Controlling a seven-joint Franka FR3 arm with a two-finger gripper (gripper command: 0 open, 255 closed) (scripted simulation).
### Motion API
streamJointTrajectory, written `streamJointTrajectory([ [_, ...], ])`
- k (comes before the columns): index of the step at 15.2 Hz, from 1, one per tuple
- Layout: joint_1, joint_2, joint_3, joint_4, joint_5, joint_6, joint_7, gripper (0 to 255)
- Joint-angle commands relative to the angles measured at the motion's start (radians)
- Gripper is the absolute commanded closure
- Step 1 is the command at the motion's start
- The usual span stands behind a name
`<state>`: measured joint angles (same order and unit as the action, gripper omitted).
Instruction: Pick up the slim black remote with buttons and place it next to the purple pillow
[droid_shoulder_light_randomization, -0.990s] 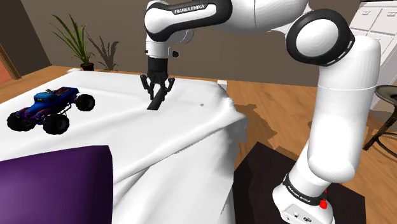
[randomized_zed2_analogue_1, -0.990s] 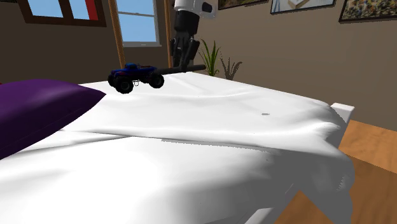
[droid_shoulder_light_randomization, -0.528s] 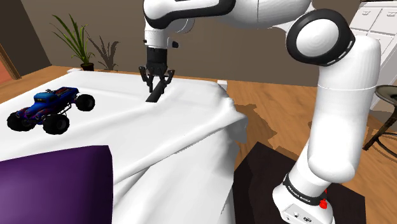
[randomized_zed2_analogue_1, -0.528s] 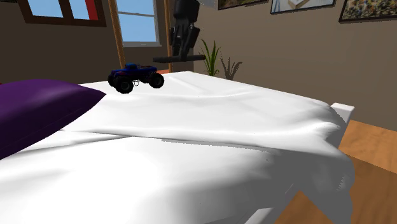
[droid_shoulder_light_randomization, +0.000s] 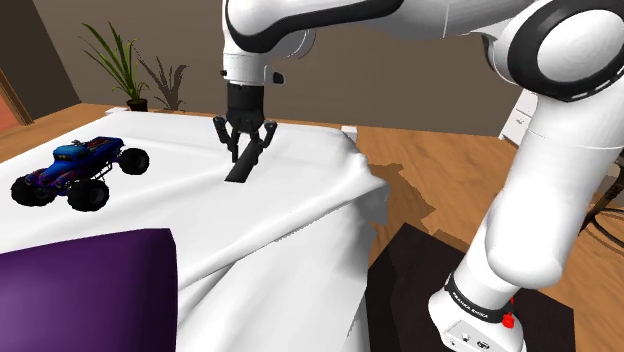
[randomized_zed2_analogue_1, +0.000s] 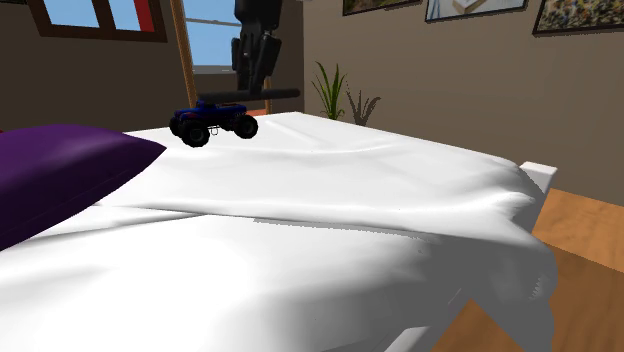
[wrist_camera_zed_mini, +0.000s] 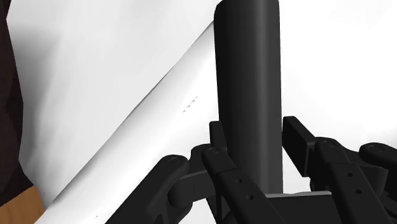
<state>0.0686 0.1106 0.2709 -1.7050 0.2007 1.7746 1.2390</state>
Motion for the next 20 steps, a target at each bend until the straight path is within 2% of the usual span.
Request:
streamJointTrajectory([
  [1, 0.017, -0.053, 0.017, -0.062, 0.015, 0.018, 0.029, 255],
  [10, 0.102, -0.221, 0.103, -0.258, 0.079, 0.088, 0.169, 255],
  [20, 0.205, -0.329, 0.227, -0.362, 0.143, 0.146, 0.361, 255],
])
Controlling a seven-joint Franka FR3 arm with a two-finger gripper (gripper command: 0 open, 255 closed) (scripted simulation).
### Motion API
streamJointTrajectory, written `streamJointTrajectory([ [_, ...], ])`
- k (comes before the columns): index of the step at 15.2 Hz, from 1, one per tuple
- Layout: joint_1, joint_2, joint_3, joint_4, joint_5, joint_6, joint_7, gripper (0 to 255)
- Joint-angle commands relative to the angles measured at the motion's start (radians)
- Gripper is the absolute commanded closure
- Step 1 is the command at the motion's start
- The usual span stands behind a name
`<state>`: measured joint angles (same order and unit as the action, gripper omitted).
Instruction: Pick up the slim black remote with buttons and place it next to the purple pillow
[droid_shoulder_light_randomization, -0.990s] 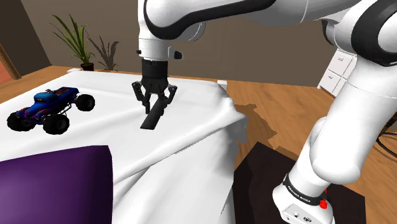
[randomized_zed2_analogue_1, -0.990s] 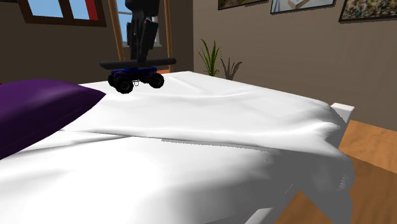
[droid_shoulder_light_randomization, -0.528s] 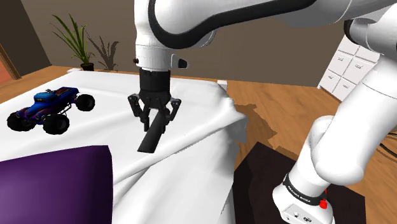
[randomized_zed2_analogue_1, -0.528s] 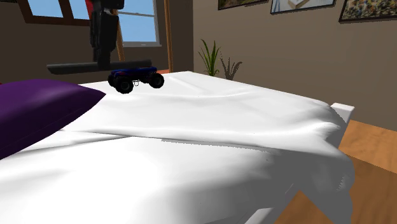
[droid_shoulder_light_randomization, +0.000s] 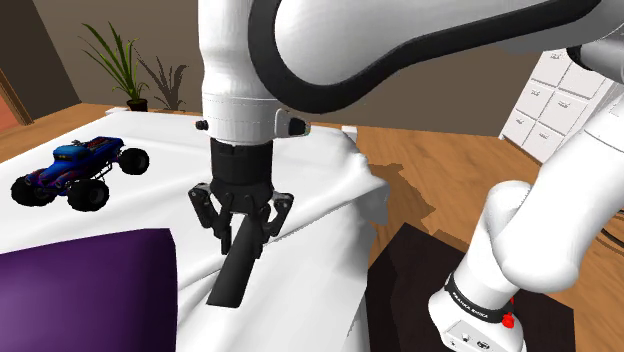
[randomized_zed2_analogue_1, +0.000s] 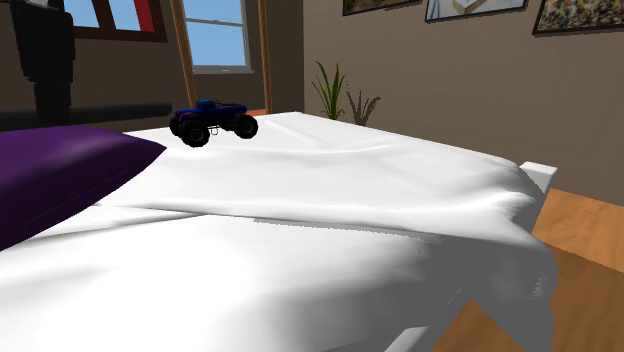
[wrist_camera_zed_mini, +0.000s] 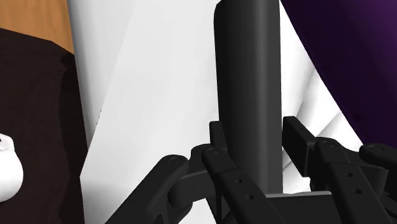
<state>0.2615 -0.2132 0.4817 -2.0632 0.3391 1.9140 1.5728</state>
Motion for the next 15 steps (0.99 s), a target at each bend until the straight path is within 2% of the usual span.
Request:
streamJointTrajectory([
  [1, 0.022, -0.011, 0.031, -0.008, 0.01, 0.012, 0.048, 255],
  [11, 0.116, -0.001, 0.201, 0.013, 0.017, 0.073, 0.301, 255],
  [15, 0.118, 0.011, 0.209, -0.031, 0.019, 0.127, 0.294, 255],
])
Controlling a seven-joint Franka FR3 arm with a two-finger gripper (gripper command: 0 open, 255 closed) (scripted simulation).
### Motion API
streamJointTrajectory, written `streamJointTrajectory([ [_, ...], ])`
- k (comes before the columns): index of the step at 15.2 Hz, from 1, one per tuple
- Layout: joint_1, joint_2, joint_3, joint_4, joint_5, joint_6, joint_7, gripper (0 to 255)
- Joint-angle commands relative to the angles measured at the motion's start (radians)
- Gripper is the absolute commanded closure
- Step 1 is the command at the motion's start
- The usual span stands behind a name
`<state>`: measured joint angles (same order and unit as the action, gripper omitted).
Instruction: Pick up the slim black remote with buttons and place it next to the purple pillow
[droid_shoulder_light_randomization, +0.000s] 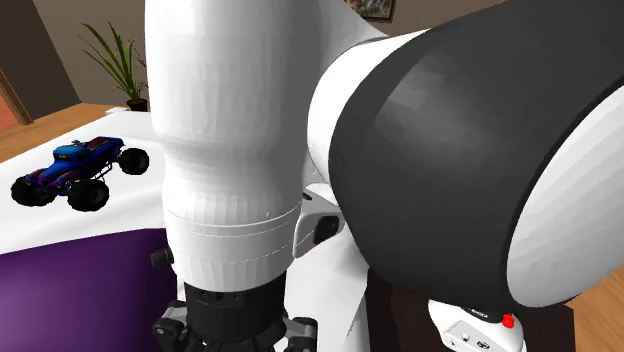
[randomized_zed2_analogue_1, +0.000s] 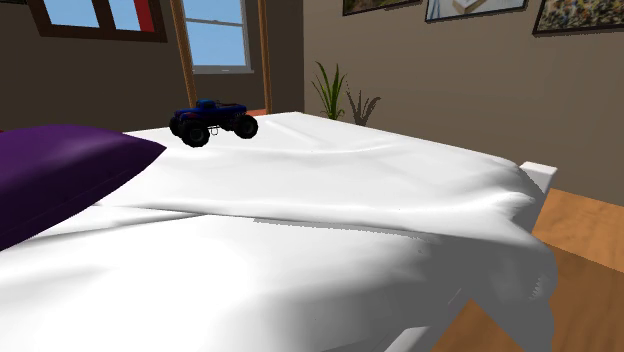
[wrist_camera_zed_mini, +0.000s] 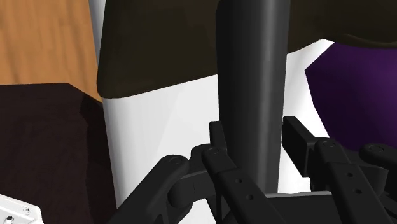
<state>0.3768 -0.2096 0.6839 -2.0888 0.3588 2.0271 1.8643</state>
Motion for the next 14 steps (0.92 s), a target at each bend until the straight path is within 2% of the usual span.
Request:
streamJointTrajectory([
  [1, 0.003, 0.01, 0.009, -0.016, -0.001, 0.027, 0.002, 255],
  [14, 0.007, 0.082, 0.041, -0.136, -0.015, 0.209, -0.007, 255],
])
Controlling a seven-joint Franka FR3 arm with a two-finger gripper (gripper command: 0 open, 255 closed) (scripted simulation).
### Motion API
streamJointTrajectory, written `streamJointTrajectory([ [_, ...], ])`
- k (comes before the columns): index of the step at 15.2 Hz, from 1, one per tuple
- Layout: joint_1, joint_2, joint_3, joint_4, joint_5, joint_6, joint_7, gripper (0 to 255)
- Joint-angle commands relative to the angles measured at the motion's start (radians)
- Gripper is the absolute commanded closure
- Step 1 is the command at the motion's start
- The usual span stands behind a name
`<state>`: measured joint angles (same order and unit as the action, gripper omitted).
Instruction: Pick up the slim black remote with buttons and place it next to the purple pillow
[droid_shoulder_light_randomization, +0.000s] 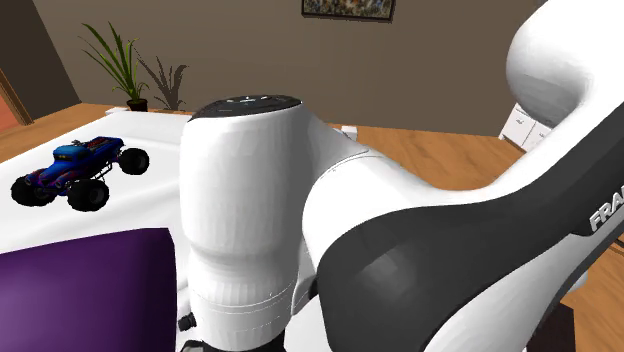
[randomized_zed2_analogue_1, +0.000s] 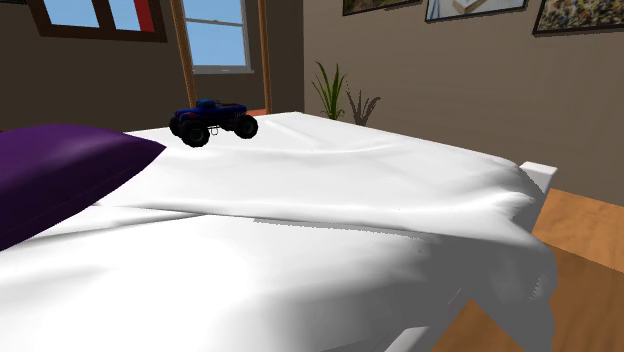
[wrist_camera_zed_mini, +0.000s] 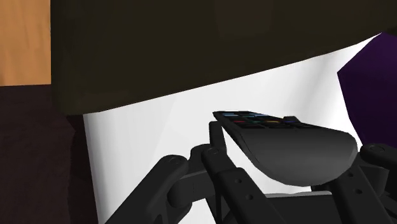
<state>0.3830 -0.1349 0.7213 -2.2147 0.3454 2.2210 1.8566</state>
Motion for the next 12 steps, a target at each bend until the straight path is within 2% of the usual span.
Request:
streamJointTrajectory([
  [1, 0.001, 0.015, 0.006, -0.017, -0.004, 0.03, 0.001, 255],
  [12, 0.003, 0.119, 0.028, -0.091, -0.056, 0.192, 0.021, 255],
])
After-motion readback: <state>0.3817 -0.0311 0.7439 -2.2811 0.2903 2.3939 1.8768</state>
